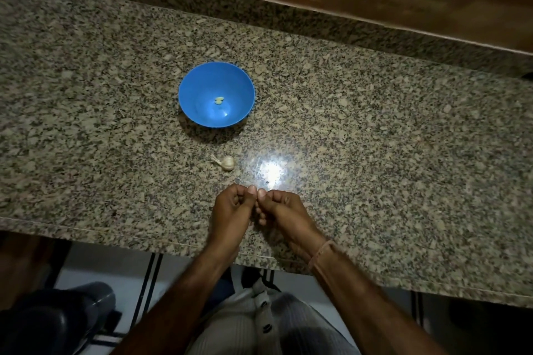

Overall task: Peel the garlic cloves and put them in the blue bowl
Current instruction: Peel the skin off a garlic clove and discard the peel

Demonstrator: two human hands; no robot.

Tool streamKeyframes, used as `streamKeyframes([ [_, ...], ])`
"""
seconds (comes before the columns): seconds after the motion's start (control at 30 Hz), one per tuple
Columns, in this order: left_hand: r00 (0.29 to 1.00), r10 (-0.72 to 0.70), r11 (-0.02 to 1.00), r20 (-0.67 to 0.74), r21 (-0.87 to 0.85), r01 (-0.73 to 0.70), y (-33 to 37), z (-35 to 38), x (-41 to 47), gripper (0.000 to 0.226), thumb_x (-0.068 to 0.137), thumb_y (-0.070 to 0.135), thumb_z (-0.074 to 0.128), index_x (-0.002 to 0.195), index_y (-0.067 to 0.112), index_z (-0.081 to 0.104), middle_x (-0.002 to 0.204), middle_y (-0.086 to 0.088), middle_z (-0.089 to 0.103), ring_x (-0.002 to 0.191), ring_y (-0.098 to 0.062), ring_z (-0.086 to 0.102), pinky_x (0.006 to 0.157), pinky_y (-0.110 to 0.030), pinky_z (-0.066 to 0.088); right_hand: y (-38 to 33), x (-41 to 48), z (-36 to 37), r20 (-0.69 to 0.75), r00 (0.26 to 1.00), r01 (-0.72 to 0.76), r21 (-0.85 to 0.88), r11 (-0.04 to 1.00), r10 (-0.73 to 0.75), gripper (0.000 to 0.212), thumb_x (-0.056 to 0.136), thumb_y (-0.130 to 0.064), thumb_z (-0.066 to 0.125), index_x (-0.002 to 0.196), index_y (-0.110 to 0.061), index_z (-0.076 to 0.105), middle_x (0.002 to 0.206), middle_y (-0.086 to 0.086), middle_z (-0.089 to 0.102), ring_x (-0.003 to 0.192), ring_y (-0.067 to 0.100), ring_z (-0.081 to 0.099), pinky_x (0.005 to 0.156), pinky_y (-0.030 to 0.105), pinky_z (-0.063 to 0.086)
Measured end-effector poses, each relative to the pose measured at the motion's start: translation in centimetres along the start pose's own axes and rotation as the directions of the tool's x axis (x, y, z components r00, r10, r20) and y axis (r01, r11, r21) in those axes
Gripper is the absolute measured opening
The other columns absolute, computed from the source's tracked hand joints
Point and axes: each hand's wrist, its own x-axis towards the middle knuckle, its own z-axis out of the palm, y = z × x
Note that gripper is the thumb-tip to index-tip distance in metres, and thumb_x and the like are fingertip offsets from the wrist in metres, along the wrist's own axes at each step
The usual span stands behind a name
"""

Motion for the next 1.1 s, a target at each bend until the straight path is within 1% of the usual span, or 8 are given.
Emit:
streamKeyframes([
  [0.17, 0.998, -0.044, 0.999, 0.035, -0.01, 0.045, 0.0, -0.3, 0.5, 0.042, 0.096, 0.053, 0.064, 0.087, 0.012, 0.071, 0.082, -0.019, 0.071, 0.079, -0.028, 0.068, 0.074, -0.049, 0.057, 0.5, 0.8, -0.7, 0.066, 0.963, 0.268, -0.313, 0.911, -0.261, 0.029, 0.104, -0.029, 0.063, 0.084, -0.009, 0.065, 0.078, 0.014, 0.064, 0.078, 0.022, 0.06, 0.073, 0.038, 0.051],
  [0.4, 0.907, -0.411, 0.906, 0.093, -0.075, 0.418, 1.2, -0.6, 1.3, 0.023, 0.104, 0.036, 0.061, 0.091, 0.017, 0.067, 0.066, 0.004, 0.055, 0.055, -0.006, 0.042, 0.042, -0.019, 0.027, 0.6, 0.9, -0.9, 0.129, 0.858, 0.481, -0.542, 0.689, -0.498, 0.027, 0.104, -0.03, 0.064, 0.084, -0.013, 0.068, 0.077, 0.003, 0.07, 0.075, 0.025, 0.067, 0.069, 0.039, 0.053],
  [0.53, 0.994, -0.104, 0.994, 0.035, -0.027, 0.105, 0.9, -0.1, 0.6, 0.035, 0.104, 0.043, 0.059, 0.083, 0.015, 0.062, 0.068, -0.005, 0.064, 0.059, -0.021, 0.057, 0.052, -0.033, 0.05, 0.2, 1.1, -0.3, 0.04, 0.991, 0.13, -0.153, 0.98, -0.125, 0.026, 0.105, -0.019, 0.06, 0.081, -0.009, 0.063, 0.069, 0.005, 0.063, 0.064, 0.019, 0.059, 0.063, 0.031, 0.051],
  [0.63, 0.981, 0.192, 0.92, -0.024, 0.353, -0.171, 0.0, -0.3, 0.3, 0.036, 0.1, 0.056, 0.048, 0.087, 0.024, 0.059, 0.076, 0.002, 0.068, 0.072, -0.02, 0.067, 0.063, -0.045, 0.056, -0.3, 1.1, 0.5, 0.074, 0.971, -0.238, 0.16, 0.958, 0.229, 0.03, 0.106, -0.016, 0.053, 0.076, -0.012, 0.058, 0.062, 0.0, 0.053, 0.052, 0.01, 0.049, 0.054, 0.022, 0.044],
  [0.73, 0.959, 0.283, 0.828, 0.012, 0.502, -0.251, 0.6, -0.1, 0.2, 0.034, 0.104, 0.05, 0.038, 0.084, 0.025, 0.049, 0.074, 0.005, 0.06, 0.069, -0.012, 0.058, 0.059, -0.04, 0.046, 0.6, 1.2, 0.2, 0.02, 1.0, -0.006, -0.002, 1.0, 0.006, 0.032, 0.107, -0.025, 0.056, 0.079, -0.01, 0.06, 0.066, 0.008, 0.055, 0.06, 0.016, 0.052, 0.06, 0.031, 0.046],
  [0.83, 0.979, 0.198, 0.876, 0.043, 0.441, -0.196, 1.2, 0.6, 0.2, 0.033, 0.111, 0.036, 0.039, 0.083, 0.021, 0.05, 0.074, 0.002, 0.058, 0.064, -0.009, 0.051, 0.059, -0.034, 0.038, 1.4, 1.4, -0.4, 0.0, 0.941, 0.307, -0.42, 0.854, -0.338, 0.036, 0.105, -0.038, 0.058, 0.083, -0.009, 0.06, 0.077, 0.018, 0.061, 0.072, 0.017, 0.055, 0.068, 0.035, 0.047],
  [0.93, 0.994, 0.095, 0.919, 0.061, 0.379, -0.111, 1.3, 0.9, 0.4, 0.033, 0.112, 0.03, 0.039, 0.089, 0.017, 0.058, 0.081, -0.005, 0.063, 0.071, -0.015, 0.056, 0.063, -0.032, 0.04, 1.3, 1.6, -0.5, -0.025, 0.91, 0.352, -0.478, 0.805, -0.413, 0.036, 0.107, -0.031, 0.057, 0.079, -0.009, 0.06, 0.068, 0.007, 0.056, 0.066, 0.011, 0.049, 0.063, 0.034, 0.041],
  [1.1, 0.965, 0.246, 0.806, 0.096, 0.532, -0.259, 1.1, 0.5, 0.0, 0.037, 0.111, 0.04, 0.031, 0.087, 0.02, 0.051, 0.076, 0.003, 0.059, 0.069, -0.014, 0.057, 0.062, -0.038, 0.043, 0.9, 1.4, -0.3, -0.025, 0.872, 0.375, -0.607, 0.7, -0.489, 0.043, 0.107, -0.026, 0.058, 0.065, -0.021, 0.051, 0.055, -0.012, 0.044, 0.053, 0.004, 0.039, 0.052, 0.021, 0.031],
])
